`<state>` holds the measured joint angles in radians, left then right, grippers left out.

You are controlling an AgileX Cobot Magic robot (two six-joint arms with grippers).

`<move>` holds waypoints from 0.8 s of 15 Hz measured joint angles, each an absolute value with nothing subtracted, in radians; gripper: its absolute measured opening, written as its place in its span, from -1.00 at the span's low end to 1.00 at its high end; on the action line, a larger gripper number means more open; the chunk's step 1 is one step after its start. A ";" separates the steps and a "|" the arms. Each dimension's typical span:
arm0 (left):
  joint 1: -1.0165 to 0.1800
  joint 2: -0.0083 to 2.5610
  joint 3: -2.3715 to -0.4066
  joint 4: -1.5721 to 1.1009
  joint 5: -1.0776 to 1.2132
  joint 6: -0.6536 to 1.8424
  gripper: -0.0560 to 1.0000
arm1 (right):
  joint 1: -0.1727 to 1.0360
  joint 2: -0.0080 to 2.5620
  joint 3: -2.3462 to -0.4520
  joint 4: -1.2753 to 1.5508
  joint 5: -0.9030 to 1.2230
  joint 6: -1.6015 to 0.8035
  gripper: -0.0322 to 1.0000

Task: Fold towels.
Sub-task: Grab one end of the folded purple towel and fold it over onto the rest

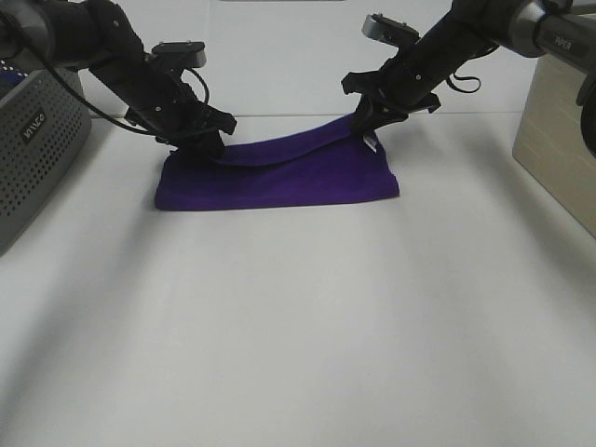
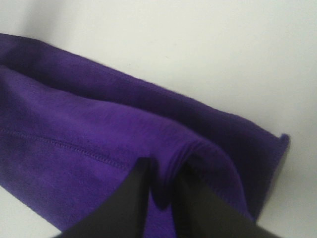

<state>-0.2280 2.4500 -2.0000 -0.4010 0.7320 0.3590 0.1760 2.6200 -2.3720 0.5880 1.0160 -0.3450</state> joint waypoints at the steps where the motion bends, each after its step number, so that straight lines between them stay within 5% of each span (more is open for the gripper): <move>1: -0.228 2.452 -2.000 -0.400 0.729 0.359 0.07 | 0.176 2.620 -2.372 0.575 1.018 -0.343 -0.24; 3: -0.228 2.448 -2.004 -0.399 0.744 0.354 0.53 | 0.175 2.620 -2.374 0.556 1.062 -0.343 0.38; 5: -0.228 2.440 -2.044 -0.353 0.854 0.310 0.62 | 0.175 2.614 -2.374 0.517 1.148 -0.342 0.66; 12: -0.094 2.457 -2.158 -0.388 1.126 0.234 0.63 | 0.173 2.449 -2.374 0.311 1.212 -0.135 0.73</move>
<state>-0.0940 2.4570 -2.1580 -0.3880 1.1260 0.2340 0.1730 2.4490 -2.3740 0.3110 1.2120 -0.1350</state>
